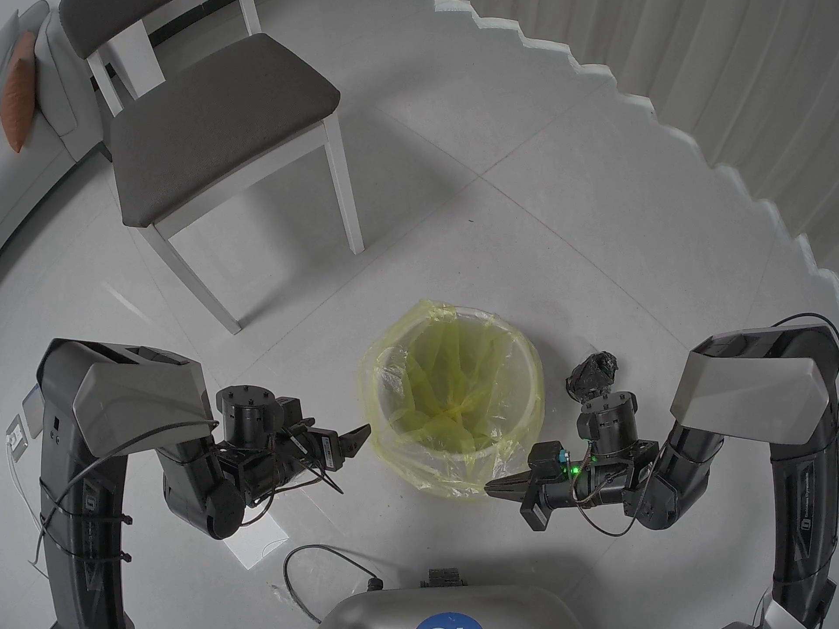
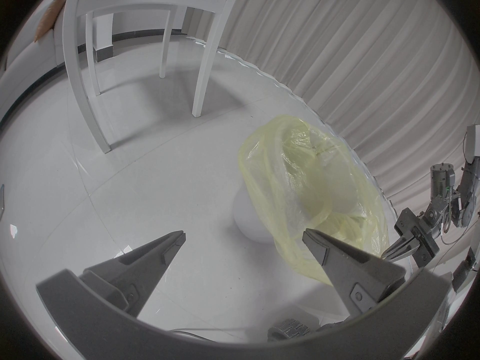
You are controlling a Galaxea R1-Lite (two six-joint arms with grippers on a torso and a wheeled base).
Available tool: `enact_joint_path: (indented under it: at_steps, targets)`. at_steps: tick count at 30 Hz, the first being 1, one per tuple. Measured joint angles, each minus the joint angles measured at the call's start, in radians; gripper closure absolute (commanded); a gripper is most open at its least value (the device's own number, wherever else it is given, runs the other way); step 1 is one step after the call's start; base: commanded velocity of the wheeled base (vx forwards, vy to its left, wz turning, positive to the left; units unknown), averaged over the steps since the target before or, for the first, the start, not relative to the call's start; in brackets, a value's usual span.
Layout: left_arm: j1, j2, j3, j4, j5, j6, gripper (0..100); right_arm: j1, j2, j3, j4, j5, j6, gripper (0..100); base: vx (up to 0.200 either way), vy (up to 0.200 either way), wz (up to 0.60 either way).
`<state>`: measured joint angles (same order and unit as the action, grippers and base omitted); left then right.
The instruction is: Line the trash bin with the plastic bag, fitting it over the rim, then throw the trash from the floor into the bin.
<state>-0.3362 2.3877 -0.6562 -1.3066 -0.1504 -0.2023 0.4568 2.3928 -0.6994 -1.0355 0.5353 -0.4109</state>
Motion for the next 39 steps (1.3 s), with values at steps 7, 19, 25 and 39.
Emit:
enact_joint_path:
  at_steps: [7,19,25,39]
  targets:
    - [-0.001,0.007,-0.008,0.000,0.000,0.000,0,-0.015,0.041,-0.063,0.028,0.012,0.036,100,0.000,0.000,0.00]
    - [-0.001,0.015,-0.026,0.001,0.000,0.000,0,-0.064,0.106,-0.273,0.197,0.046,0.053,100,0.000,0.000,0.00]
    - [-0.004,0.018,-0.034,0.002,0.000,0.000,0,-0.081,0.137,-0.361,0.280,0.067,0.050,100,0.000,0.000,0.00]
    - [-0.002,0.027,-0.046,0.001,0.004,0.000,0,-0.069,-0.011,-0.106,0.137,0.135,0.050,100,0.000,0.000,0.00]
